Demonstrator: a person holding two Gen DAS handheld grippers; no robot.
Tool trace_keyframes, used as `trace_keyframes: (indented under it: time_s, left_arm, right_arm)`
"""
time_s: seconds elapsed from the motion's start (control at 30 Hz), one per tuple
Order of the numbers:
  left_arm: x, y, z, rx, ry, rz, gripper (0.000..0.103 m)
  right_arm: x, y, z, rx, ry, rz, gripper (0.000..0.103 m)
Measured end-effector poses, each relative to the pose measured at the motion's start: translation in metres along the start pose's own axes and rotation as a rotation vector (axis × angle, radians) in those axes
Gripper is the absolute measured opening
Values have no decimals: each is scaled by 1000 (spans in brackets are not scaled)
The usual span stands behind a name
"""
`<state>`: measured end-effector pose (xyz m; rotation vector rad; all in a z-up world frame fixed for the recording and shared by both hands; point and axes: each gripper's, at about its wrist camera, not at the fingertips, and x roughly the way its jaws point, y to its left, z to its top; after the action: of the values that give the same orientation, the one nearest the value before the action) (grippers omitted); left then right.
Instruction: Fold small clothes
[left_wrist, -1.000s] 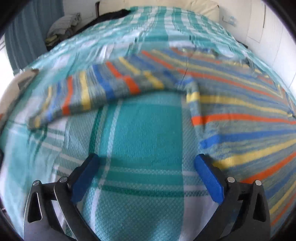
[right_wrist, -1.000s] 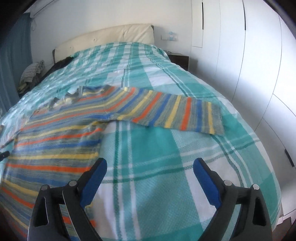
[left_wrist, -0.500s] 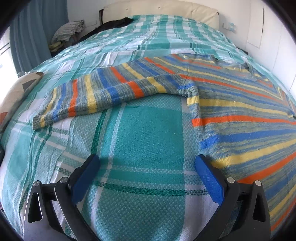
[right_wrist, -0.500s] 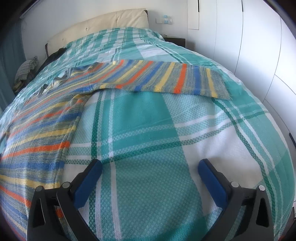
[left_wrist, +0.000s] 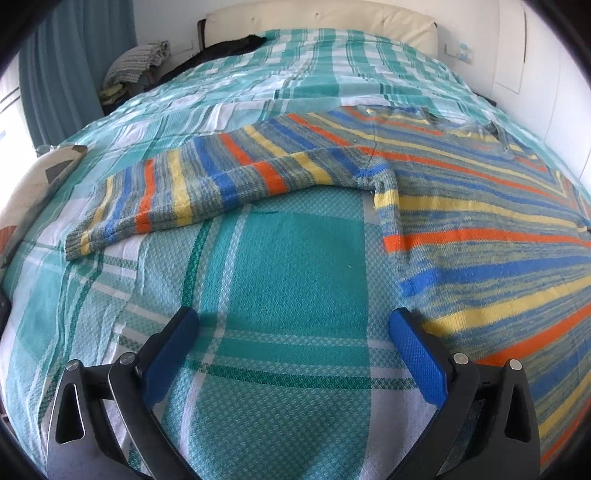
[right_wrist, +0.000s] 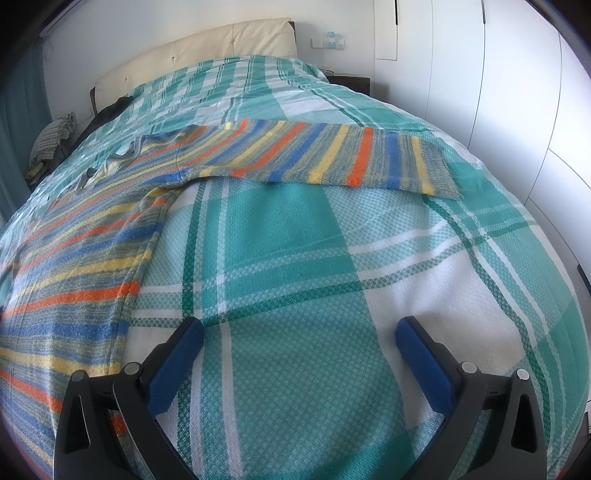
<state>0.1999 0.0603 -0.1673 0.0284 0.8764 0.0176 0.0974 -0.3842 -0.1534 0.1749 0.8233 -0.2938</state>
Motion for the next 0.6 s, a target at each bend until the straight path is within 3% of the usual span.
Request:
trace_keyframes:
  time_s: [0.6]
  left_arm:
    - [0,2,0,-6,3,-8,103]
  right_arm:
    - [1,1,1,-4,3,-4,103]
